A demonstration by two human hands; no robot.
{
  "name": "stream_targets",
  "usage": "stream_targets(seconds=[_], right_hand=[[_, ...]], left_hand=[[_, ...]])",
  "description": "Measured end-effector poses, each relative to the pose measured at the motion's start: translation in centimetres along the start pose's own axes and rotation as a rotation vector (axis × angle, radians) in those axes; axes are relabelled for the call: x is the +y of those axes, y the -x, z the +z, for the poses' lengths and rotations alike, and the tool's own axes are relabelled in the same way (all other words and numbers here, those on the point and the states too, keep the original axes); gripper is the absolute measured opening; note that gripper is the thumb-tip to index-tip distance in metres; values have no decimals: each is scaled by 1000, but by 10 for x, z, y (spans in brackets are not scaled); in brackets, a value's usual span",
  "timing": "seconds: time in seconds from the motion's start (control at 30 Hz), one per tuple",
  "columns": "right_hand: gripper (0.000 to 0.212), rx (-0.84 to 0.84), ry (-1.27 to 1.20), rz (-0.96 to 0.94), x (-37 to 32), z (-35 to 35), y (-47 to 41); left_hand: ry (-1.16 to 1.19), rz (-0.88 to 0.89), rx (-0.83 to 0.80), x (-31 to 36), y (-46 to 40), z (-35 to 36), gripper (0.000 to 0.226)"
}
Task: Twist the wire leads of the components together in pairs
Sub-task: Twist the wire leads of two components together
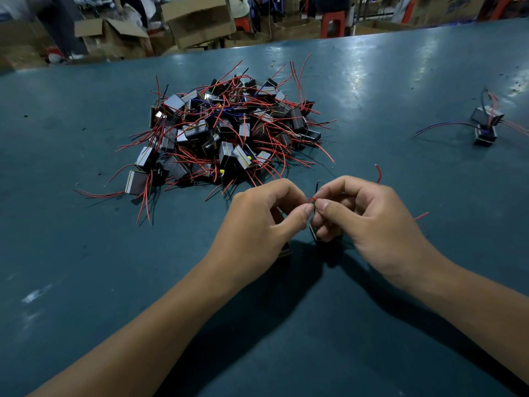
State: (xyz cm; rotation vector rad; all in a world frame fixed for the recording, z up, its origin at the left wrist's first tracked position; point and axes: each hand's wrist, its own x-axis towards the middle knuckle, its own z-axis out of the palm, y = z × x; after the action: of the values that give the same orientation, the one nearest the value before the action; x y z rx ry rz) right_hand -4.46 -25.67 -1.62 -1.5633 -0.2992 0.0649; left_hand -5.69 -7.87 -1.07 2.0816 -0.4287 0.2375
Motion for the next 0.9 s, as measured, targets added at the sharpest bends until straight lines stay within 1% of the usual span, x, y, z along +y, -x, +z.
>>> stream_targets(seconds=[0.4, 0.57, 0.9], right_hand=[[8, 3, 4, -17, 1, 1, 1], [9, 15, 10, -24, 1, 1, 0], [10, 12, 3, -34, 2, 2, 1]], left_hand=[[70, -43, 16, -1, 1, 2, 10], [105, -69, 23, -2, 0, 2, 9], [100, -62, 12, -4, 1, 1, 11]])
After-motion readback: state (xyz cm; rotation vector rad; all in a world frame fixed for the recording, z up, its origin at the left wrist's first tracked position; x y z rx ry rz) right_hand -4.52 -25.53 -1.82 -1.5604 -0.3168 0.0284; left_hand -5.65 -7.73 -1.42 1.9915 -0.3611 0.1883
